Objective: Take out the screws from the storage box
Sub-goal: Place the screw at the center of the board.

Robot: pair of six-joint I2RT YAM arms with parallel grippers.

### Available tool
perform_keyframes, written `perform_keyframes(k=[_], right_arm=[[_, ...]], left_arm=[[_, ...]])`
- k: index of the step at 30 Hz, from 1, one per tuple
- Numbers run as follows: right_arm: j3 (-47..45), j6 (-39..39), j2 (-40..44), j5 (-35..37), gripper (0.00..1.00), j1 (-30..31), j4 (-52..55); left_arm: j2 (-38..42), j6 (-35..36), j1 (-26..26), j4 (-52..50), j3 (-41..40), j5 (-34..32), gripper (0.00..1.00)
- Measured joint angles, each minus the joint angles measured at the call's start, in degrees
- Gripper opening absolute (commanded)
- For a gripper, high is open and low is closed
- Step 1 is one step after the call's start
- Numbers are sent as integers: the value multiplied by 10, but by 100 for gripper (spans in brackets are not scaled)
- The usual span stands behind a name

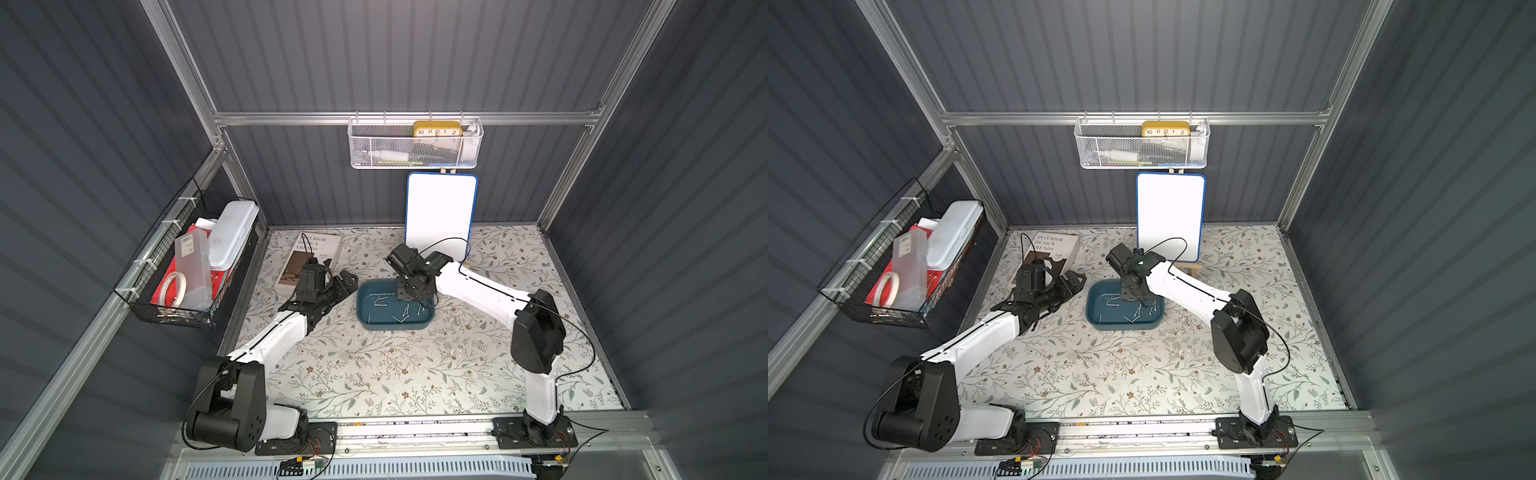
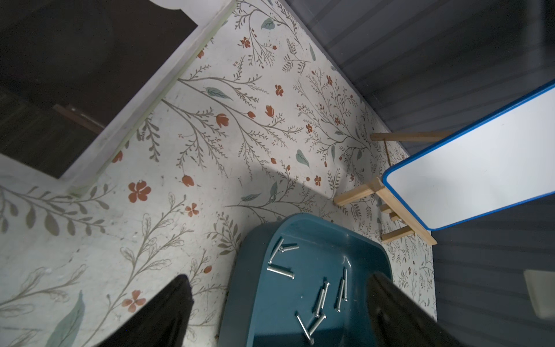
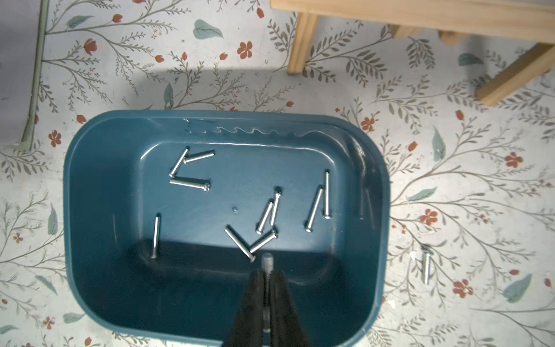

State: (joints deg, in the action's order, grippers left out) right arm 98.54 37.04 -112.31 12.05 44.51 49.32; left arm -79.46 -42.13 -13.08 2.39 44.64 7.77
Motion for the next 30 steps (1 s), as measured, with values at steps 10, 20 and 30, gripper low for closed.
perform_keyframes(k=[10,20,30], right_arm=[[-159,-35,160,-4,5,-71,-10],[-277,-90,216,-8,6,-145,-20],[-327,-140,140,-40,7,-180,-83]], left_arm=[[-23,17,0,4,18,2,94],[-23,17,0,15,18,-1,93],[-23,20,0,21,16,5,93]])
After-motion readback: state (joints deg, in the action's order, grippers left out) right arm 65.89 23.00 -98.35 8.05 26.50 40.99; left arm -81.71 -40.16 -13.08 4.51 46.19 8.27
